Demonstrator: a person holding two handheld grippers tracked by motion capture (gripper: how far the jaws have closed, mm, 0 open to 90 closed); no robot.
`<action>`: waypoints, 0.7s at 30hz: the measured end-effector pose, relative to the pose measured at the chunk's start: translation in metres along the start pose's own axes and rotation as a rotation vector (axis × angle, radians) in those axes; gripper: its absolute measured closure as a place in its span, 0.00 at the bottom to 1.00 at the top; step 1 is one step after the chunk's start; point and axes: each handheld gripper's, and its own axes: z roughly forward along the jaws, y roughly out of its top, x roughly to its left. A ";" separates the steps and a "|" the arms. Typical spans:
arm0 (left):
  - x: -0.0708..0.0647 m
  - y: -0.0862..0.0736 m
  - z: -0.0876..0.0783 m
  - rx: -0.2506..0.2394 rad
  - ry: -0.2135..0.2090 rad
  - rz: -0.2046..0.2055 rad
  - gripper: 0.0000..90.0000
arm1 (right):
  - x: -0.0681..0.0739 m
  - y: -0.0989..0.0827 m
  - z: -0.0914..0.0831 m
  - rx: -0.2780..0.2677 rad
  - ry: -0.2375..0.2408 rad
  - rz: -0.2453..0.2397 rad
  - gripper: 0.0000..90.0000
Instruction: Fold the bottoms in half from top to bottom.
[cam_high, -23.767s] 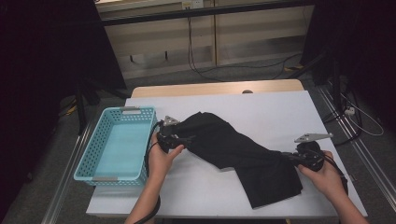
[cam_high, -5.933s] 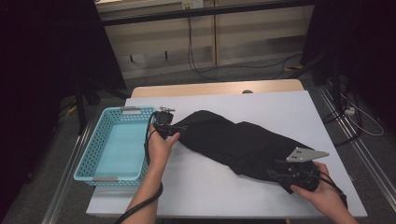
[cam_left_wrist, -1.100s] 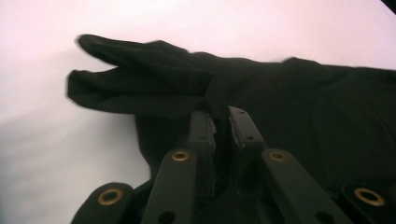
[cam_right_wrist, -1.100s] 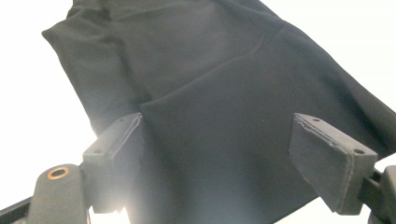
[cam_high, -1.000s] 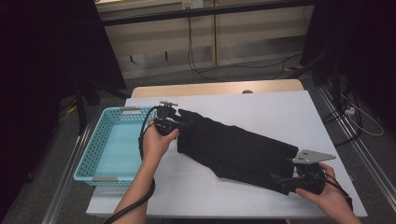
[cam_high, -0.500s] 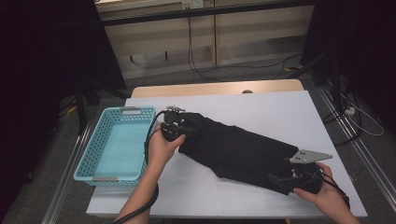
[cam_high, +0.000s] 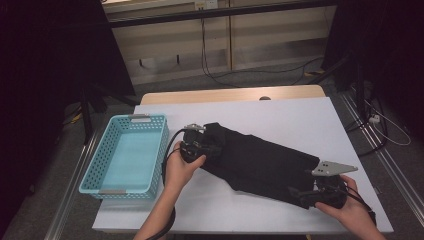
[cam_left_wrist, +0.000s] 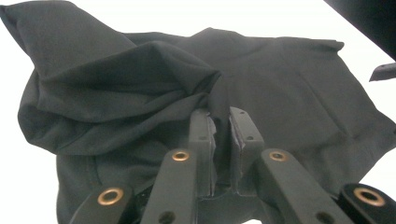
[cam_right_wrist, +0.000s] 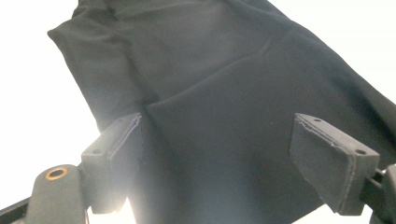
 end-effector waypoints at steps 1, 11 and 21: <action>-0.001 -0.001 0.002 0.009 0.005 0.009 0.90 | 0.000 0.000 0.000 -0.001 0.001 0.000 0.20; -0.008 -0.006 0.004 0.015 -0.004 0.030 0.90 | 0.000 0.000 0.001 -0.004 -0.005 0.003 0.19; -0.012 -0.005 0.007 0.009 -0.019 0.038 0.90 | 0.002 -0.001 0.001 -0.003 -0.004 0.000 0.19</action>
